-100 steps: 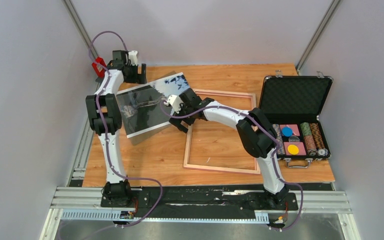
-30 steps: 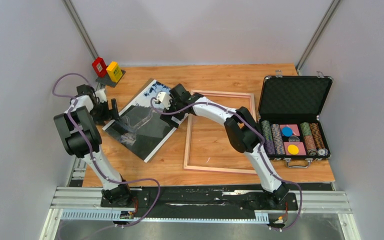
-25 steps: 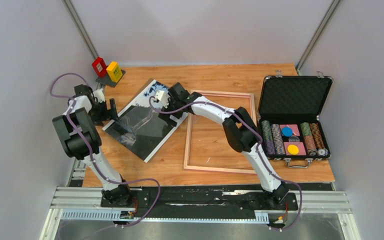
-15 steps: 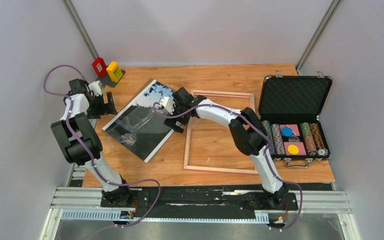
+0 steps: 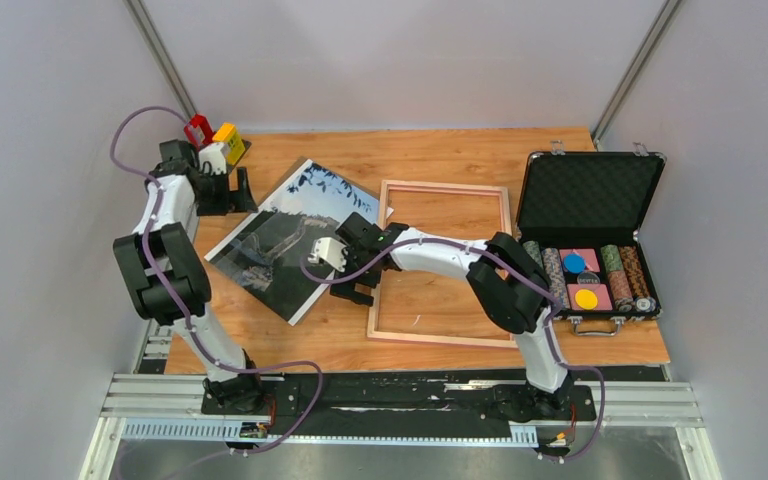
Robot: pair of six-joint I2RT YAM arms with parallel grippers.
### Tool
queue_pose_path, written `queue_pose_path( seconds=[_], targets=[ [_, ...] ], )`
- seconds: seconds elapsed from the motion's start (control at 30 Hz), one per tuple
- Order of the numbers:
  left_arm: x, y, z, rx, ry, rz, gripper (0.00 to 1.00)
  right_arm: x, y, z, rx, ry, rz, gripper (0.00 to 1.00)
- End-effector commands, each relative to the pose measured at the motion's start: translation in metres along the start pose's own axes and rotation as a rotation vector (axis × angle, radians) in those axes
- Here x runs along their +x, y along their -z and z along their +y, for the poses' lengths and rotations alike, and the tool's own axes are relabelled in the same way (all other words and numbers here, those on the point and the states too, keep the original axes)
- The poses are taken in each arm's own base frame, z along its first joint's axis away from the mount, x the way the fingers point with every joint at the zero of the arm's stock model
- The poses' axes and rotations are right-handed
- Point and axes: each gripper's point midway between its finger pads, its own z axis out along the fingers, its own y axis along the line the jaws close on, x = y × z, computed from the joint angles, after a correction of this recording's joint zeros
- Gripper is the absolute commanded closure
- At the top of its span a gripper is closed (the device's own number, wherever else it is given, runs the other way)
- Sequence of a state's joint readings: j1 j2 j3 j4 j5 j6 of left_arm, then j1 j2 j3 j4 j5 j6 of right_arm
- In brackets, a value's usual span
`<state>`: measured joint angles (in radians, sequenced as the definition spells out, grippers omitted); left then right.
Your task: Put the photo into the frame
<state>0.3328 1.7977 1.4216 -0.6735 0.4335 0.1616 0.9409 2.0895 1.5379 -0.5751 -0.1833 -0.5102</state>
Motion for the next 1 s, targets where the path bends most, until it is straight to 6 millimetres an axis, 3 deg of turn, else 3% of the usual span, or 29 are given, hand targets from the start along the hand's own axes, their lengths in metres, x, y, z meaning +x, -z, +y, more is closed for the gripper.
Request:
queue_pose_path(
  seconds=[0.0, 0.53, 0.73, 0.97],
  targets=[
    [-0.016, -0.013, -0.02, 0.068, -0.054, -0.009, 0.0, -0.015, 0.011, -0.017, 0.103, 0.051, -0.059, 0.0],
    [-0.01, -0.055, -0.042, 0.194, -0.105, 0.081, 0.0, -0.021, -0.016, -0.057, 0.304, 0.119, -0.077, 0.03],
    [0.0, -0.071, -0.044, 0.213, -0.1, 0.131, 0.0, -0.02, -0.02, -0.059, 0.313, 0.129, -0.071, 0.04],
    [-0.009, -0.079, -0.048, 0.221, -0.127, 0.122, 0.0, -0.015, -0.02, -0.056, 0.305, 0.119, -0.065, 0.04]
  ],
)
